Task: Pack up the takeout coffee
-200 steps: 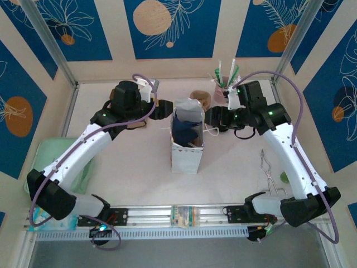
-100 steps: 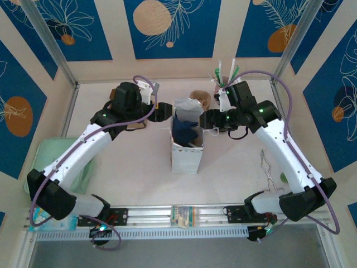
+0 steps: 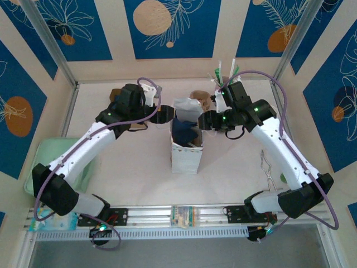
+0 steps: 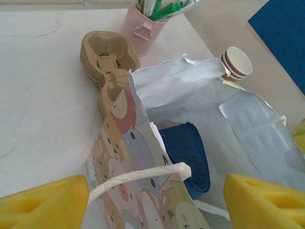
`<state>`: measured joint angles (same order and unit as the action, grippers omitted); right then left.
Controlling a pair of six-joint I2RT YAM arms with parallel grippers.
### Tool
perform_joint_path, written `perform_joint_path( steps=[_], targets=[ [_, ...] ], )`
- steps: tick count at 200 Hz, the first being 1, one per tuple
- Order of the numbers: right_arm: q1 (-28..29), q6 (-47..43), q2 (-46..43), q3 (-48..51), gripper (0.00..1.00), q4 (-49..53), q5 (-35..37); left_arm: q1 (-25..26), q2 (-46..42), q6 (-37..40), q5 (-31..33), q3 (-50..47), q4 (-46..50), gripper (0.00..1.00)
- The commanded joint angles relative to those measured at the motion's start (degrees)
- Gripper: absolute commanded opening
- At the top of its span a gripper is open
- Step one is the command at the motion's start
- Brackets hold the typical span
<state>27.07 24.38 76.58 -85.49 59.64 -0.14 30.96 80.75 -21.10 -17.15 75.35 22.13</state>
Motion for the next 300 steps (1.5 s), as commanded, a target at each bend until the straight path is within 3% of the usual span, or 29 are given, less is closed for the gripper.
perform_joint_path(
  steps=[1, 92, 184, 249, 300],
  targets=[
    [0.7, -1.0, 0.7, -1.8, 0.59, 0.9, 0.5, -0.4, 0.5, 0.4, -1.3, 0.5, 1.3, 0.75],
    [1.1, -1.5, 2.2, -3.6, 0.38, 1.4, 1.8, -0.2, 1.9, 0.1, -2.6, 0.5, 0.8, 0.65],
    [1.1, -1.6, 1.6, -3.3, 0.23, 1.2, 2.8, 0.5, 1.9, -0.2, -2.7, 0.7, 0.9, 0.41],
    [1.1, -1.4, 0.2, -2.6, 0.03, 0.5, 2.8, 1.2, 0.0, 0.4, -0.8, 0.2, 0.7, 0.22],
    [2.2, -1.2, -1.5, -2.3, 0.00, -0.6, 3.7, 3.0, -2.8, 1.5, 3.3, -0.4, 0.7, 0.14]
  ],
)
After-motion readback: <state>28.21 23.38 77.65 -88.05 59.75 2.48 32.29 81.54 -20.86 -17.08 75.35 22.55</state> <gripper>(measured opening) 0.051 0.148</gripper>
